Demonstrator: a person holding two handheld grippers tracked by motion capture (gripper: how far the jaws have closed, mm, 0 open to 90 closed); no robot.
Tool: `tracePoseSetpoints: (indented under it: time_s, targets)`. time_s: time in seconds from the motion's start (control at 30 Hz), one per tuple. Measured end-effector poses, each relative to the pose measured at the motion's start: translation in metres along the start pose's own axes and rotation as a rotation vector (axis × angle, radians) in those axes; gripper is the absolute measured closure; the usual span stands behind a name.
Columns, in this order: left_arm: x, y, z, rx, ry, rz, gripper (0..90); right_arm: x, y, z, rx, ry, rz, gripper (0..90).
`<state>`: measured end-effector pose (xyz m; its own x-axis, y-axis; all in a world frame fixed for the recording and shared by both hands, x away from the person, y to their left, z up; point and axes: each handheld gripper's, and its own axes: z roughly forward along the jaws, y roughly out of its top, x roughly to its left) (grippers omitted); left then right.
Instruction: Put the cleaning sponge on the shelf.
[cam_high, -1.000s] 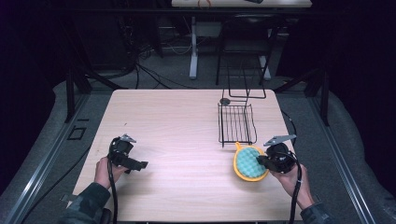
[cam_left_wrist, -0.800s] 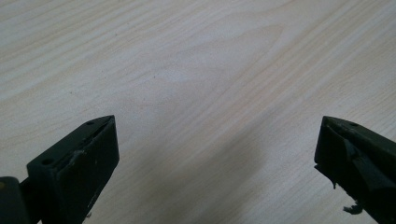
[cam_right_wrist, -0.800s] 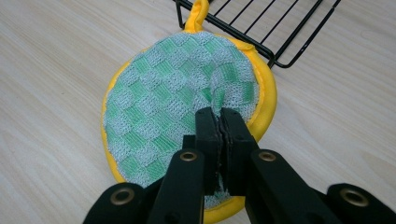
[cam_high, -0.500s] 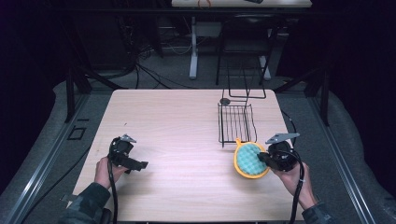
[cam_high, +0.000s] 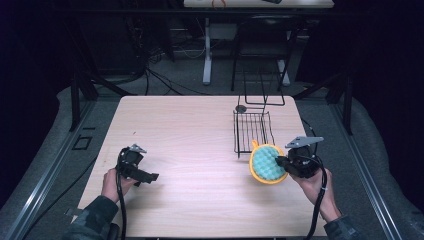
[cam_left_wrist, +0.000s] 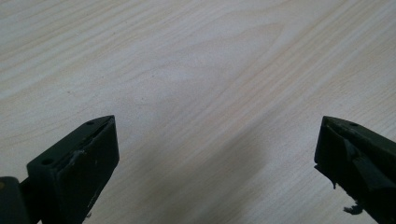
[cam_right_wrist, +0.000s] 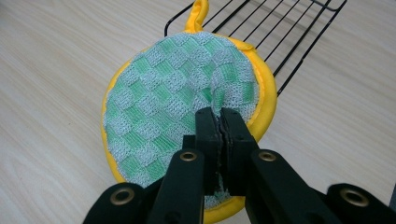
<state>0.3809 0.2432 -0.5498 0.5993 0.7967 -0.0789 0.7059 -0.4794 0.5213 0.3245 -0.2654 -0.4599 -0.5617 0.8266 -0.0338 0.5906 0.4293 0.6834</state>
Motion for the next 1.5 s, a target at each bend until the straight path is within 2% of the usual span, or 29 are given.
tracePoseSetpoints:
  time_s: [0.67, 1.07, 1.5]
  targets:
    - [0.0, 0.0, 0.0, 0.003, -0.001, 0.006, 0.0, 0.0, 0.032, 0.011, -0.04, -0.002, -0.018, 87.4]
    - [0.0, 0.0, 0.0, 0.003, 0.004, 0.005, 0.0, -0.006, 0.047, 0.02, -0.062, -0.031, -0.016, 87.4]
    - [0.0, 0.0, 0.0, 0.01, 0.006, 0.005, 0.0, -0.013, 0.058, 0.036, -0.076, -0.075, -0.007, 87.2]
